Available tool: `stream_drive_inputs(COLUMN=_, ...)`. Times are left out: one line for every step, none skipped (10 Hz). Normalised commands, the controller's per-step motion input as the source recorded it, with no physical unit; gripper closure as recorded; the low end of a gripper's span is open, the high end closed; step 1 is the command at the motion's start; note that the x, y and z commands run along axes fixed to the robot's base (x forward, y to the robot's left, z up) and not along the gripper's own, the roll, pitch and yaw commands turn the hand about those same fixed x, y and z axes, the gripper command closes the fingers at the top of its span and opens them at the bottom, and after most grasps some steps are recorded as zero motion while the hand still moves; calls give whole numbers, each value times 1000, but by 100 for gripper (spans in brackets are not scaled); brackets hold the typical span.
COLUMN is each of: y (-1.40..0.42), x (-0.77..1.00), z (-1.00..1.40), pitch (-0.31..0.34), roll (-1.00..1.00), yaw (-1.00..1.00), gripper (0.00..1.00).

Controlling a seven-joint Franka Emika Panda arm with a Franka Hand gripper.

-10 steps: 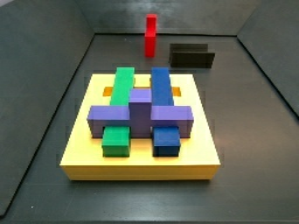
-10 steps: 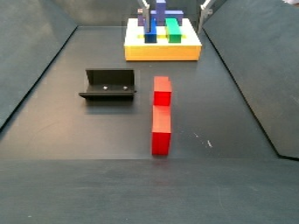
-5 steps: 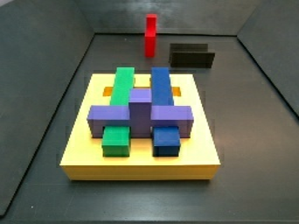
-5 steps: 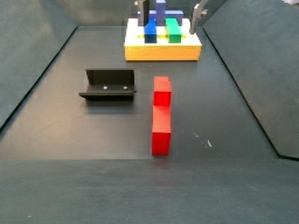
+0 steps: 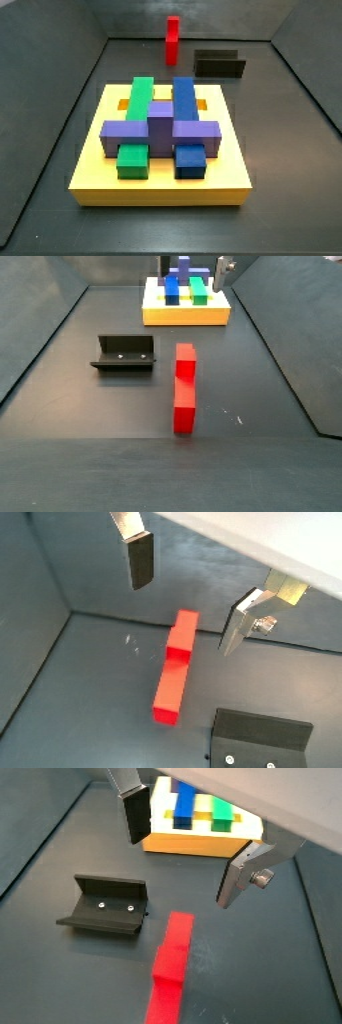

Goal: Pick up the red object. Move up. Move to above the board. Insert the red object.
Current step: Pick up the red object.

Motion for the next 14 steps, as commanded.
stream_drive_inputs(y=189, x=37, z=103, pitch=0, roll=-9, yaw=-791, gripper=0)
stream_drive_inputs(y=131, x=54, z=14, pitch=26, roll=-4, yaw=-846, gripper=0)
stream_drive_inputs(y=94, x=74, z=0, pitch=57, roll=-1, yaw=-886, gripper=0)
stream_drive_inputs(y=80, x=63, z=0, pitch=66, roll=-9, yaw=-894, gripper=0)
stream_drive_inputs(y=80, x=46, z=-26, pitch=76, roll=-4, yaw=-897, gripper=0)
stream_drive_inputs(y=83, x=34, z=-43, pitch=83, roll=-7, yaw=-897, gripper=0)
stream_drive_inputs(y=89, x=14, z=-83, pitch=99, roll=-1, yaw=-891, gripper=0)
stream_drive_inputs(y=117, x=9, z=-114, pitch=101, roll=-9, yaw=-857, gripper=0)
stream_drive_inputs(y=146, x=17, z=-149, pitch=99, roll=-13, yaw=-840, gripper=0)
stream_drive_inputs(y=163, x=34, z=-197, pitch=93, roll=-23, yaw=-814, gripper=0)
stream_drive_inputs(y=234, x=40, z=-523, pitch=41, roll=-56, yaw=-749, gripper=0)
stream_drive_inputs(y=229, x=94, z=-566, pitch=17, roll=-51, yaw=-757, gripper=0)
stream_drive_inputs(y=220, x=277, z=-689, pitch=0, roll=-50, yaw=-760, gripper=0)
stream_drive_inputs(y=274, x=377, z=-746, pitch=0, roll=-29, yaw=-697, gripper=0)
